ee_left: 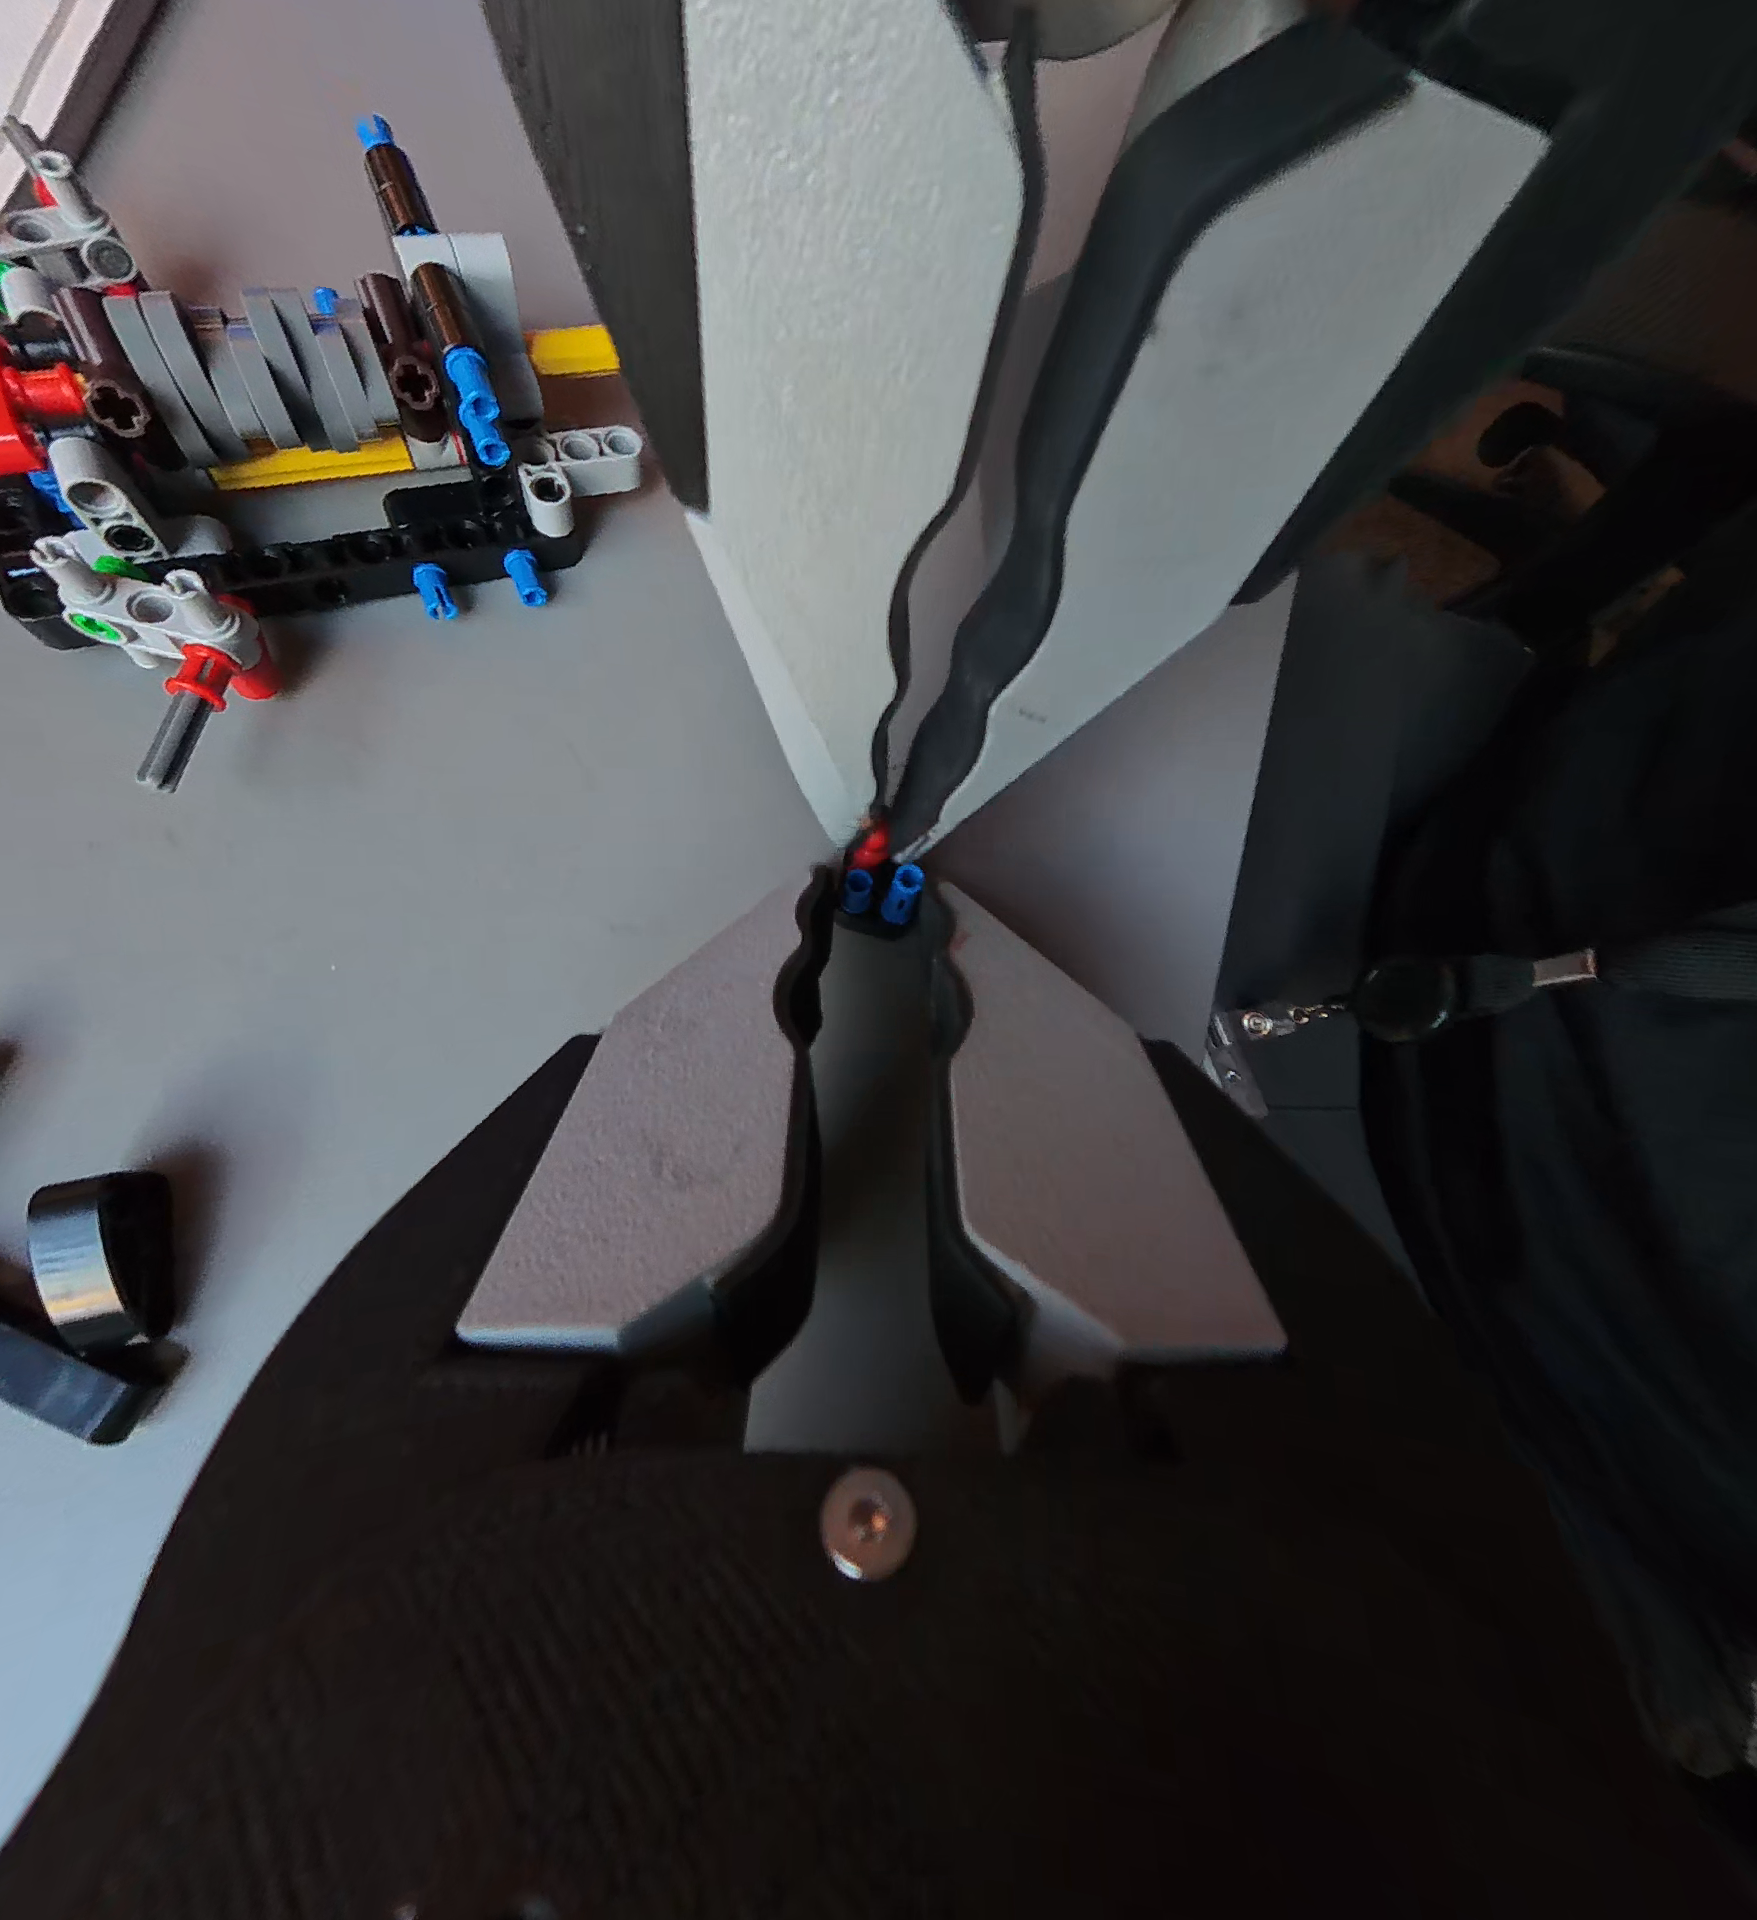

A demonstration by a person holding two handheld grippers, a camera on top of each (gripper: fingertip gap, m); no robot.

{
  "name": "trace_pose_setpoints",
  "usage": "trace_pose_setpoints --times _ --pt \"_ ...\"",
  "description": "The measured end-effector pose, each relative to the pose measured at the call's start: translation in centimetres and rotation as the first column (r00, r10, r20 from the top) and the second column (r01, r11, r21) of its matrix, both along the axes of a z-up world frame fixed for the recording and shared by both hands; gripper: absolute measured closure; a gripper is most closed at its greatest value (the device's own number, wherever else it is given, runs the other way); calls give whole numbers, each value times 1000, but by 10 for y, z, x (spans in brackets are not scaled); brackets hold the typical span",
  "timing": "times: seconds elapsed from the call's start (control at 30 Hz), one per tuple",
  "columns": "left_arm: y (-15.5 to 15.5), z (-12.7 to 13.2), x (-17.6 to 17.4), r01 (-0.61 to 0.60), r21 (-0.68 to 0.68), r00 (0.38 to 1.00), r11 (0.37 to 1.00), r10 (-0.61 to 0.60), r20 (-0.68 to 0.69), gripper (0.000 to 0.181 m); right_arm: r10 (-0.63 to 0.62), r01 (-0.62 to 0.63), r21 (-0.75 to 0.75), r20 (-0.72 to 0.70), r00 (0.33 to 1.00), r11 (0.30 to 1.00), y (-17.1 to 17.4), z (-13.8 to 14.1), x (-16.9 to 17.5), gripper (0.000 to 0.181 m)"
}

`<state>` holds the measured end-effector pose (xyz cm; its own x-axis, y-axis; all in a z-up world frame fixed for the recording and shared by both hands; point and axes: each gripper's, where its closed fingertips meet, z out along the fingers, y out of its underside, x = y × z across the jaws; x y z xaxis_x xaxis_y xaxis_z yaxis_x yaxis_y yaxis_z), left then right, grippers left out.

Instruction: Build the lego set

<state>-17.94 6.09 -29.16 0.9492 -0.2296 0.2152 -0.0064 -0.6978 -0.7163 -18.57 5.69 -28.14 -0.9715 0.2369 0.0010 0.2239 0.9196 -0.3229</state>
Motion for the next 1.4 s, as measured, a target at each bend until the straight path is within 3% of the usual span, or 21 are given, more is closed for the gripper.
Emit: trace_pose_setpoints --times 0.27,0.57,0.7,0.83,1.3,1.4 --pt "2 0 -1 -42 -1 999 999 42 10 167 -65 66 -31 20 998 997 4 -2 0 179" --pt "3 0 -3 -90 -10 995 996 91 48 167 -58 58 14 6 998 998 3 -1 -3 179" --pt "3 0 -3 -147 -12 988 989 148 53 167 -95 96 -45 21 995 994 2 -2 -3 179" --pt "3 0 -4 -159 -20 985 987 160 69 167 -61 61 32 -11 998 998 11 -8 -1 179" --pt "5 6 -2 -137 -1 980 991 136 147 167 -128 131 -149 32 991 980 15 8 -6 179" --pt "4 10 -2 -133 21 981 991 129 148 157 -154 161 -176 51 987 971 18 4 -3 179"
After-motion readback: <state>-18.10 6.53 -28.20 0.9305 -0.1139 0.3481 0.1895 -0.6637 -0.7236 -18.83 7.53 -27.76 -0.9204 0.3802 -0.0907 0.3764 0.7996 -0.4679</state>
